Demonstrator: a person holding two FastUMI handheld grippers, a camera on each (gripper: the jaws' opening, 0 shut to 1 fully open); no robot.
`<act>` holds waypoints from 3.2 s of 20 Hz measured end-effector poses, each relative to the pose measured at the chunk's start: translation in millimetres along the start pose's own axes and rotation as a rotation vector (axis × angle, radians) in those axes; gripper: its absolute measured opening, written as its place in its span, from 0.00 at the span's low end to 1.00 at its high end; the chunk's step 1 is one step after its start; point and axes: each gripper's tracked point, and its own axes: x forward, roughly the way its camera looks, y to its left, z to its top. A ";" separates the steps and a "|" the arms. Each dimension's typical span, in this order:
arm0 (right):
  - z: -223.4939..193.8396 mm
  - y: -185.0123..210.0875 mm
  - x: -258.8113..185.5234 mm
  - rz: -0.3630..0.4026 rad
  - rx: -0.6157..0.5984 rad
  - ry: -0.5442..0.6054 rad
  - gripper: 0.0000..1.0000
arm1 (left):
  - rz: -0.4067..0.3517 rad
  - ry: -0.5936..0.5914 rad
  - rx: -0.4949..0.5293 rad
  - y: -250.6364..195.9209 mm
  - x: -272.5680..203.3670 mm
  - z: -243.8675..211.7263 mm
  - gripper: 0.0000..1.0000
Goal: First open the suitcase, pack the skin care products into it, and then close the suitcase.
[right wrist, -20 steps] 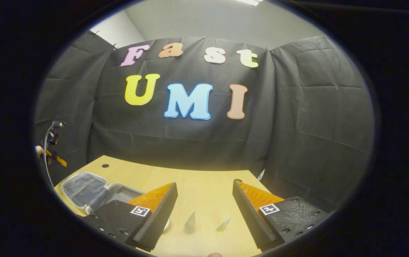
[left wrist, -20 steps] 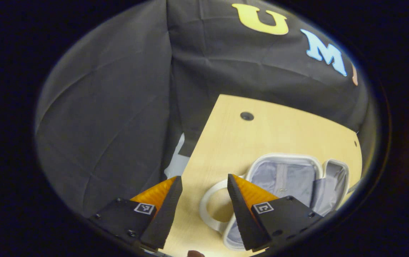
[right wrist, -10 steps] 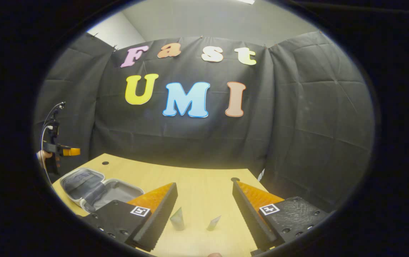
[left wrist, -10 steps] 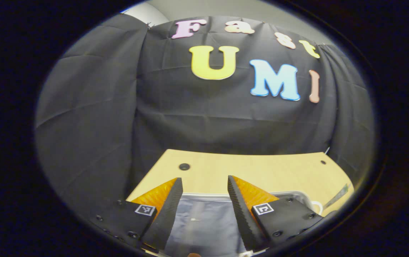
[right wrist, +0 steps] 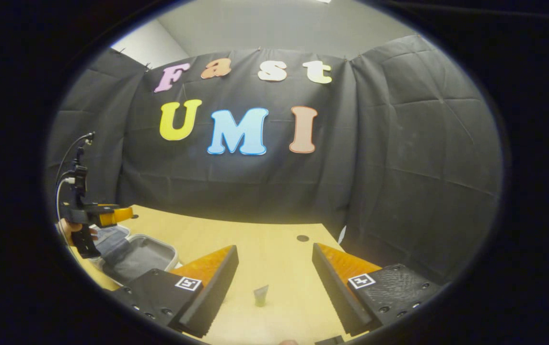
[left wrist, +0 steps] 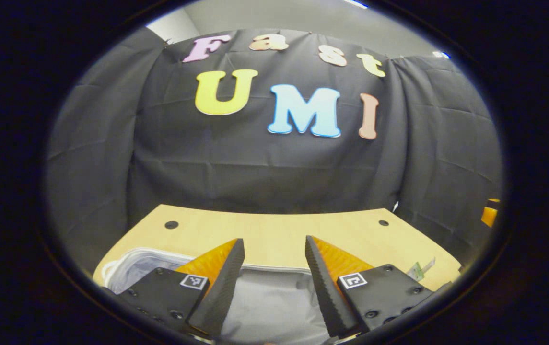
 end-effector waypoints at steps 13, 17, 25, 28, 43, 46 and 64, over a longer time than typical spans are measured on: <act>-30.9 -25.4 22.9 0.067 0.019 0.055 0.95 | -0.274 0.017 0.041 -240.0 19.1 -74.3 0.86; -47.3 -16.9 31.3 0.119 0.009 0.093 0.95 | -0.248 0.122 0.058 -242.4 34.9 -148.9 0.84; -91.8 9.5 60.8 0.191 0.030 0.185 0.95 | -0.195 0.262 0.061 -239.1 61.8 -217.5 0.60; -102.2 15.9 69.2 0.205 0.031 0.208 0.94 | -0.202 0.306 0.026 -238.8 68.1 -216.9 0.46; -234.3 54.0 110.4 0.202 0.005 0.524 0.32 | -0.078 0.417 -0.245 -86.6 -39.7 -105.3 0.43; -228.8 68.7 93.8 0.194 0.093 0.575 0.28 | 0.001 0.509 -0.211 -31.4 -39.4 -129.8 0.37; -121.2 290.3 -0.3 0.558 0.159 0.565 0.26 | 0.057 0.584 -0.049 81.0 -38.7 -157.8 0.86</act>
